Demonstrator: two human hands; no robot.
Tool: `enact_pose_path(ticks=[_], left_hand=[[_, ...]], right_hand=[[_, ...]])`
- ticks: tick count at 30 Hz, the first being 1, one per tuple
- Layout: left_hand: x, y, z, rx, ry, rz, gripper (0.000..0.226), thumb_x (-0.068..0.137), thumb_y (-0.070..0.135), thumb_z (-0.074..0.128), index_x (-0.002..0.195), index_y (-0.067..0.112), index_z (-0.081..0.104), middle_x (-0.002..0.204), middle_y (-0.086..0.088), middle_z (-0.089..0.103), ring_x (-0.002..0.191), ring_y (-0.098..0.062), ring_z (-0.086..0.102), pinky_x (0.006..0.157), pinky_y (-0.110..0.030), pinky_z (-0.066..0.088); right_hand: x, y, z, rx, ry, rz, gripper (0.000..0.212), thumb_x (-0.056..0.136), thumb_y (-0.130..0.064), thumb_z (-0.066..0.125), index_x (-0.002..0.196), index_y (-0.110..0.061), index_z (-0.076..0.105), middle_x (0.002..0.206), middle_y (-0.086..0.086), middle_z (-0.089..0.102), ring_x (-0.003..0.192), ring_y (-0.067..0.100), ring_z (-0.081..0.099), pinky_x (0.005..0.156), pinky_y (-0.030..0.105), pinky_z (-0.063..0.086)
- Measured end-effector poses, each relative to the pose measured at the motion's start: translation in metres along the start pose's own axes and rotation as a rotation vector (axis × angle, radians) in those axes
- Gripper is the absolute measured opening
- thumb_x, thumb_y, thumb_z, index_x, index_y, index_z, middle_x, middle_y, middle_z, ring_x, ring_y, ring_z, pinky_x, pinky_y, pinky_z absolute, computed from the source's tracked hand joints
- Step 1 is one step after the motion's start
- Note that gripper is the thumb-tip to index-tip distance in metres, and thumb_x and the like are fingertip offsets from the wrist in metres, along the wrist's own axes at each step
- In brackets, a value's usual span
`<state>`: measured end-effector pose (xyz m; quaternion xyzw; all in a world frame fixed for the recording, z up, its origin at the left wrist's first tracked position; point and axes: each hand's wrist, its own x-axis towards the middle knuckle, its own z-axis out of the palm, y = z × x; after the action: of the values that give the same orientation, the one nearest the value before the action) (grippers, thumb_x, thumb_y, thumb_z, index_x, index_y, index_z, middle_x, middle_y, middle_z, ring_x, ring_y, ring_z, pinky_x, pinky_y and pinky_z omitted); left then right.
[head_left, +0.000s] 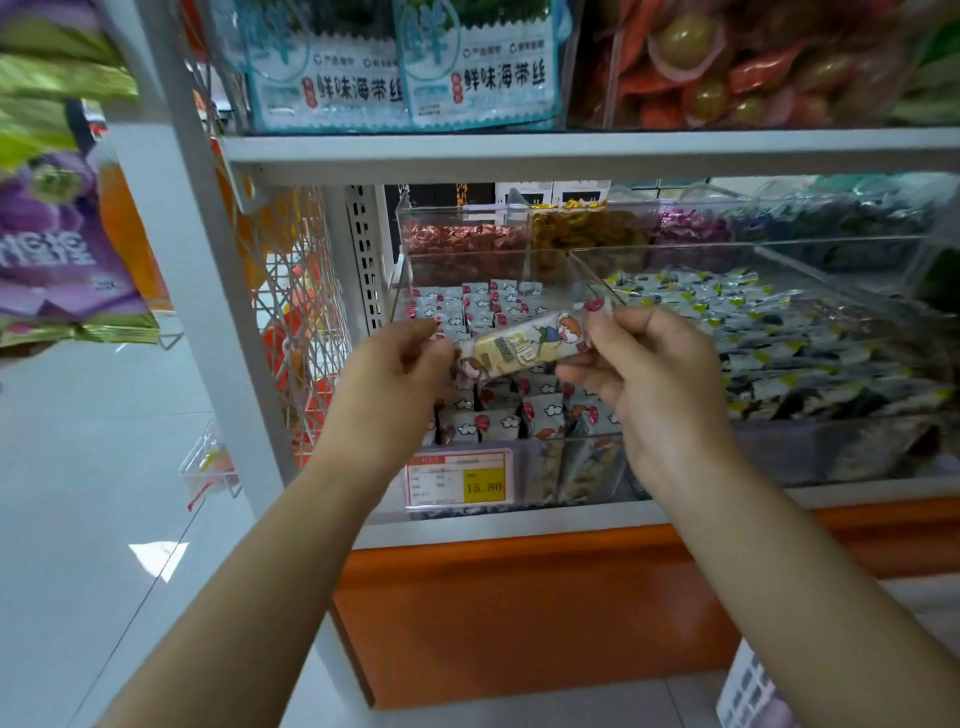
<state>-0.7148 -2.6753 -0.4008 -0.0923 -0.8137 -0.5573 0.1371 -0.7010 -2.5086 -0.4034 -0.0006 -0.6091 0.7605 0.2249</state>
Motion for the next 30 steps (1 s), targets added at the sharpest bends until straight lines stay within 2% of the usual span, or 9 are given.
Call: enact_pose_path(ticks=[2,6,9,13,17,21,26,28,30], left_hand=[[0.0,-0.002,-0.005,-0.02,0.0,-0.009,0.032,0.095,0.024,0.049,0.124,0.012,0.058,0.101,0.0,0.067,0.083,-0.004,0.064,0.073,-0.017,0.051],[0.0,-0.001,-0.007,-0.215,-0.046,-0.081,0.021,0.098,0.019,0.044,0.091,0.009,0.061,0.085,-0.012,0.064,0.067,-0.01,0.066,0.058,-0.016,0.053],[0.001,0.001,-0.009,-0.35,-0.038,-0.139,0.021,0.099,0.019,0.041,0.096,0.006,0.056,0.074,-0.007,0.062,0.058,-0.013,0.064,0.052,-0.02,0.052],[-0.001,0.002,-0.012,-0.33,-0.056,-0.112,0.021,0.099,0.016,0.04,0.086,0.008,0.053,0.053,0.004,0.058,0.043,-0.01,0.053,0.041,-0.019,0.045],[0.0,0.002,-0.013,-0.481,-0.153,-0.156,0.016,0.096,0.01,0.043,0.084,0.005,0.052,0.052,0.002,0.057,0.044,-0.008,0.051,0.043,-0.016,0.044],[0.0,0.006,-0.012,-0.617,-0.226,-0.203,0.01,0.092,-0.001,0.044,0.098,0.003,0.051,0.058,-0.004,0.063,0.048,-0.009,0.059,0.046,-0.015,0.049],[-0.002,0.005,-0.012,-0.55,-0.256,-0.126,0.026,0.09,-0.005,0.046,0.116,-0.002,0.05,0.064,-0.011,0.066,0.054,-0.015,0.065,0.052,-0.019,0.054],[-0.004,0.007,-0.012,-0.437,-0.268,-0.057,0.025,0.089,-0.005,0.047,0.113,-0.001,0.055,0.067,-0.011,0.068,0.056,-0.015,0.067,0.054,-0.02,0.054],[-0.005,0.007,-0.011,-0.344,-0.274,-0.006,0.022,0.089,-0.005,0.049,0.103,0.007,0.06,0.07,-0.007,0.07,0.059,-0.014,0.068,0.056,-0.018,0.054]], right_hand=[[-0.003,0.0,-0.003,0.149,-0.002,0.089,0.01,0.092,-0.005,0.053,0.084,-0.004,0.06,0.077,0.009,0.061,0.057,0.011,0.065,0.058,0.02,0.054],[-0.002,0.001,-0.005,0.288,-0.078,0.171,0.011,0.09,-0.001,0.053,0.087,-0.001,0.063,0.081,0.012,0.063,0.062,0.013,0.067,0.059,0.02,0.055],[-0.001,0.002,-0.005,0.344,-0.151,0.196,0.016,0.089,0.007,0.049,0.095,0.002,0.063,0.081,0.011,0.069,0.069,0.017,0.07,0.062,0.021,0.055],[-0.001,0.002,-0.005,0.355,-0.162,0.195,0.02,0.087,0.01,0.049,0.093,-0.001,0.064,0.076,0.007,0.073,0.071,0.017,0.071,0.063,0.019,0.055],[0.002,0.003,-0.006,0.425,-0.11,0.238,0.017,0.087,0.011,0.049,0.091,0.002,0.063,0.072,0.008,0.072,0.068,0.018,0.071,0.061,0.02,0.056],[0.004,0.003,-0.008,0.477,-0.037,0.274,0.016,0.087,0.011,0.05,0.095,0.004,0.061,0.072,0.009,0.071,0.065,0.018,0.071,0.058,0.02,0.056],[0.005,0.003,-0.011,0.326,-0.045,0.182,0.006,0.09,-0.007,0.055,0.089,-0.004,0.06,0.075,0.011,0.066,0.061,0.02,0.069,0.056,0.027,0.056],[0.003,0.004,-0.012,0.16,-0.084,0.094,0.012,0.082,-0.023,0.062,0.086,-0.012,0.064,0.079,0.01,0.062,0.061,0.019,0.067,0.058,0.027,0.056],[0.002,0.005,-0.012,0.036,-0.092,0.03,0.006,0.083,-0.021,0.063,0.085,-0.016,0.067,0.082,0.006,0.059,0.063,0.015,0.065,0.06,0.025,0.056]])
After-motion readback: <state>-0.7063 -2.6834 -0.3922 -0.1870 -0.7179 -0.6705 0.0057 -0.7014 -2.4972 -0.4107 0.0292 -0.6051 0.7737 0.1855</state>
